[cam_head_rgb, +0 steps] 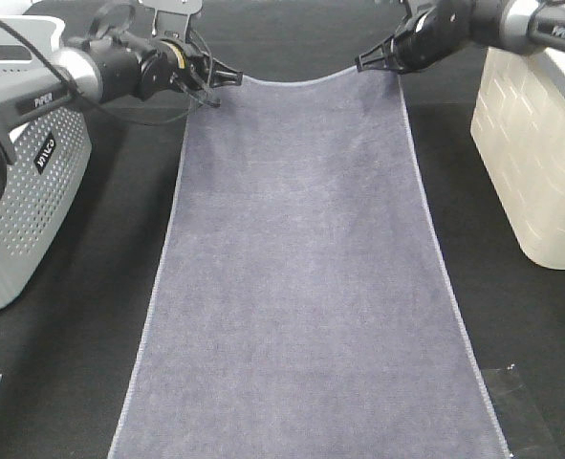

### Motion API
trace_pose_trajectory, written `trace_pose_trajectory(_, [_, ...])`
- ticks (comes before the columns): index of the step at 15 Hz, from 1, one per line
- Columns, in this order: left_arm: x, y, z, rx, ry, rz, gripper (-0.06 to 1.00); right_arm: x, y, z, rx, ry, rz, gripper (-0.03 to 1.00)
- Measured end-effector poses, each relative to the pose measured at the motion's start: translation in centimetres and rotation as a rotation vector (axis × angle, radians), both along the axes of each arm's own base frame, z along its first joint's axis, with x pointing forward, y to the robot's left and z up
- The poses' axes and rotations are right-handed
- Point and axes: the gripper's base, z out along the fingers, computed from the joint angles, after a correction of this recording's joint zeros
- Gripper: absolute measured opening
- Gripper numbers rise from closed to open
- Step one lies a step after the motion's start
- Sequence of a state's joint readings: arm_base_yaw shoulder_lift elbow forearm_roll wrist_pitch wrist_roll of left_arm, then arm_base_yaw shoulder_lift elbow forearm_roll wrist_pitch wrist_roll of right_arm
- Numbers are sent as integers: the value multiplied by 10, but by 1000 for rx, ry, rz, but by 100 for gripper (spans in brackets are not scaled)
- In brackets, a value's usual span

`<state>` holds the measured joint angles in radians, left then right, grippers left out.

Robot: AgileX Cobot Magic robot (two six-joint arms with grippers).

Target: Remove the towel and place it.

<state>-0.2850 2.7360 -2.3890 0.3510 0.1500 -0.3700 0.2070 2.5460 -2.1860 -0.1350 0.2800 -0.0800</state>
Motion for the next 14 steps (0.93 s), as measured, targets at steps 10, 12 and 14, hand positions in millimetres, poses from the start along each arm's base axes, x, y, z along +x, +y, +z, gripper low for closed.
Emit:
trace_pose_trajectory(10, [1,11,-23,20,70,32,63,6,1,-43,-42,-19,31,64])
trace_pose_trajectory(12, [1,11,-23,20,70,32,68,6,1,-43,-42,-19,31,75])
trace_pose_trajectory(14, [1,11,-23,20,70,32,69,4,0,-45,-47,3,27,77])
